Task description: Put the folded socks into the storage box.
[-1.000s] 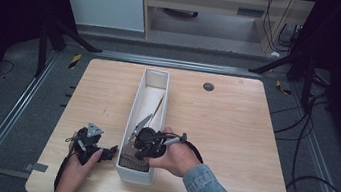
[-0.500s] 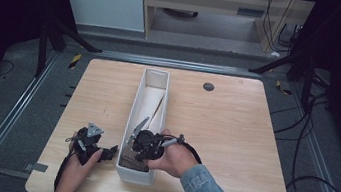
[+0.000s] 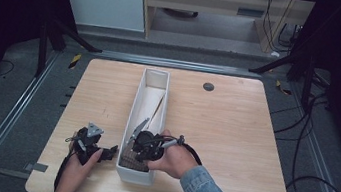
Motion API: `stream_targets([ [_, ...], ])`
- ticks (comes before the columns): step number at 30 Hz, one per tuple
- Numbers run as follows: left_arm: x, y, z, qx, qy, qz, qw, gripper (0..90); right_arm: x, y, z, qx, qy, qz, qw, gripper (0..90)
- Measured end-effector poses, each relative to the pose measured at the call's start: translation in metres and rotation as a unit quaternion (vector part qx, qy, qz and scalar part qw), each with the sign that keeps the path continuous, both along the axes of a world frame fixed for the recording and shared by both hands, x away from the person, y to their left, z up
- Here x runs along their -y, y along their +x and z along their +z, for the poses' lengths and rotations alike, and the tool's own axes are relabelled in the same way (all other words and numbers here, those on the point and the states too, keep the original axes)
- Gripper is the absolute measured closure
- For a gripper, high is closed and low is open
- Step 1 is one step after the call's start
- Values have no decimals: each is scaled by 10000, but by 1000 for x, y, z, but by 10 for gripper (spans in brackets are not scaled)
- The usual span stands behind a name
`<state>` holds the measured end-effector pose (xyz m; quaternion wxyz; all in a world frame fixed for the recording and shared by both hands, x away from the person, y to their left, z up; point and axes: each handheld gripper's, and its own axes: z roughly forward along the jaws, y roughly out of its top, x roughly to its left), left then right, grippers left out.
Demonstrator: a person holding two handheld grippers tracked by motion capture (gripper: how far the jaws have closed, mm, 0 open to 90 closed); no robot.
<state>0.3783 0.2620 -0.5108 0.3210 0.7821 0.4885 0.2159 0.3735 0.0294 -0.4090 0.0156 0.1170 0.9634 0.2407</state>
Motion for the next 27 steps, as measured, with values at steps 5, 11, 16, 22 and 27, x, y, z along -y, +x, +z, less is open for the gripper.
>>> stream_targets([
  [5,0,0,0,1,2,1,10000,0,2,-3,6,104,29,13,9999,900],
  [11,0,0,0,-2,0,-1,10000,0,7,-3,14,184,148,-5,9997,900],
  [16,0,0,0,-6,6,-8,10000,0,13,0,19,232,232,-84,9994,900],
  [22,0,0,0,-6,6,-6,10000,0,20,2,27,335,368,-187,9986,900],
  [27,0,0,0,-7,1,-1,10000,0,25,5,33,415,508,-318,9973,874],
])
